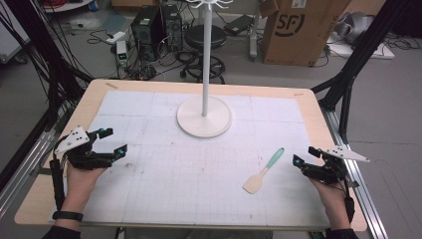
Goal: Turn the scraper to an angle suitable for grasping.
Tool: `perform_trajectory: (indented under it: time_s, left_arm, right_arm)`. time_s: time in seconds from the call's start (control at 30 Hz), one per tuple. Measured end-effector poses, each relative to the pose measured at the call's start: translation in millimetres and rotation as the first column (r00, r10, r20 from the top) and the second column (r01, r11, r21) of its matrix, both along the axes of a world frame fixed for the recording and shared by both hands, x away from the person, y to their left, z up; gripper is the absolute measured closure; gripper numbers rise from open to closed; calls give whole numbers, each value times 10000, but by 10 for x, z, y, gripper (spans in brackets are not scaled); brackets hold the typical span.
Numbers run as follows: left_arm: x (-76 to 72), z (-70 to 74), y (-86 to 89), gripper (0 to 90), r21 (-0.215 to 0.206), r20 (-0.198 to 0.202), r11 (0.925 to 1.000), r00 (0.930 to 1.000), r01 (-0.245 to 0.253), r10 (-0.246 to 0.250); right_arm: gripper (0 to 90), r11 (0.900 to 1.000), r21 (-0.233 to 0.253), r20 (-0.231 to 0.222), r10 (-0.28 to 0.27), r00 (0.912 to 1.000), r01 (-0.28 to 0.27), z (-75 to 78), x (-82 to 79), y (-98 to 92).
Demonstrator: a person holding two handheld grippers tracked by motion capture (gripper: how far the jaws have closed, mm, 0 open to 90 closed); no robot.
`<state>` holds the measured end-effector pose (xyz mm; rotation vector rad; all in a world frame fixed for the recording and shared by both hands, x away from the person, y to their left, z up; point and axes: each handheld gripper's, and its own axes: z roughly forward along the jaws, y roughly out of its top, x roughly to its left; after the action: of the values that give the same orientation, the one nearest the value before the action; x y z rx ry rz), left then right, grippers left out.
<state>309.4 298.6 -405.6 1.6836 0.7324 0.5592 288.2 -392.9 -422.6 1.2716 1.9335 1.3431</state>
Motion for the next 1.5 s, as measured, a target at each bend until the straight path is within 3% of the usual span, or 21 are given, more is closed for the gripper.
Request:
perform_trajectory:
  time_s: [0.27,0.5,0.6,0.73,0.77,0.87,0.93,0.97,1.07,1.33,1.43,1.5]
  left_arm:
    - [-15,6,-12,148,0,-23,9997,9997,263,-263]
    - [-25,3,49,147,-195,-69,9997,9999,145,-147]
    - [-22,-15,80,147,-251,-140,9997,9999,64,-67]
    - [-21,-27,96,147,-244,-233,9997,9997,24,-30]
    - [-22,-27,96,147,-243,-243,9997,9997,21,-27]
    - [-24,-28,99,149,-203,-270,9998,9996,22,-27]
    - [-23,-31,97,150,-181,-303,9998,9995,-7,1]
    - [-24,-36,102,151,-159,-325,9999,9995,-3,-2]
    - [-21,-43,108,152,-146,-362,9999,9993,14,-20]
    - [-29,-48,120,154,-180,-389,9998,9992,-6,-1]
    - [-33,-48,127,154,-154,-387,9999,9993,3,-9]
    - [-37,-48,133,154,-196,-396,9998,9992,-23,15]
  right_arm:
    - [213,9998,115,-14,-130,9999,130,12,-30,-53]
    - [244,9998,199,-77,-48,10000,50,4,-39,-77]
    - [314,9994,307,-215,138,9997,-131,-7,-43,-84]
    - [478,9986,274,-363,460,9983,-450,-16,-45,-72]
    - [478,9986,274,-363,460,9983,-450,-16,-45,-72]
    - [671,9974,153,-650,706,9954,-697,-44,-38,-57]
    - [712,9970,155,-734,764,9944,-754,-52,-39,-58]
    - [788,9960,222,-875,885,9922,-869,-73,-32,-65]
    - [893,9961,87,-1013,879,9910,-875,-93,-24,-64]
    - [900,9946,-240,-1327,969,9864,-1009,-124,33,-5]
    - [900,9912,-761,-1634,952,9820,-1087,-150,113,93]
    - [900,9904,-836,-1719,941,9806,-1097,-151,134,107]
